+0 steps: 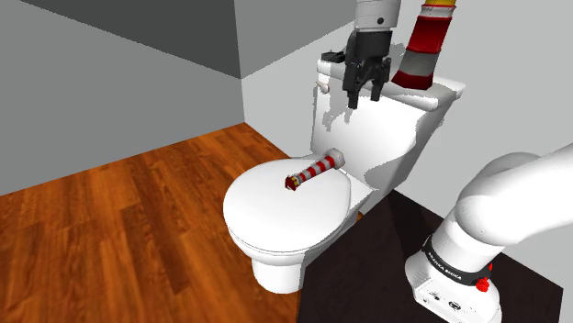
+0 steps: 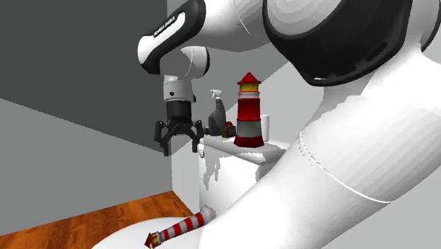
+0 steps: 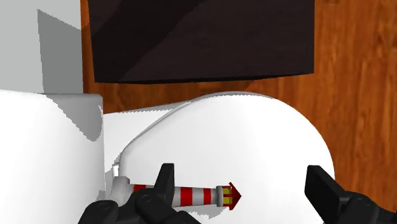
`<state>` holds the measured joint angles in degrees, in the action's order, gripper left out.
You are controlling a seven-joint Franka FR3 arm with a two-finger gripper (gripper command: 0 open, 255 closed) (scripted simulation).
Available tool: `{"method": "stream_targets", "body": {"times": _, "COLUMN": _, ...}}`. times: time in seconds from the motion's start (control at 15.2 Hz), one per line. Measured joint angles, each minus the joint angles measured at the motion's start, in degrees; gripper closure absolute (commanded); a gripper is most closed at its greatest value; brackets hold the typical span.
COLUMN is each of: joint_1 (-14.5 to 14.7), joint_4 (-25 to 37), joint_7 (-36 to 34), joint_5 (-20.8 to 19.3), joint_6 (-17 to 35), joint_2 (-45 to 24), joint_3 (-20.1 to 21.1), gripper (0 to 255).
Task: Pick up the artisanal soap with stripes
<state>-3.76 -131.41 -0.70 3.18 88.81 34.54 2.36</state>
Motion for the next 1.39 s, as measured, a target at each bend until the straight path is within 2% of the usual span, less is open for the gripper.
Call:
{"method": "stream_targets", "body": {"times": 0.4, "joint_1": -4.28, "joint_4": 9.60, "joint_7": -8.28, "joint_5": -1.03, "joint_6": 2.52, "joint_2": -11.17, "joint_3": -0.72, "gripper": 0}}
{"method": "stream_targets", "body": {"times": 0.92, "joint_1": -8.86, "joint_4": 24.57, "joint_7": -19.19, "joint_5": -2.38, "joint_6": 3.40, "joint_2": -25.72, "joint_3": -2.84, "gripper": 0}}
{"method": "stream_targets", "body": {"times": 1.39, "joint_1": -12.63, "joint_4": 39.04, "joint_7": -27.24, "joint_5": -2.91, "joint_6": 1.17, "joint_2": -36.76, "joint_3": -6.23, "gripper": 0}}
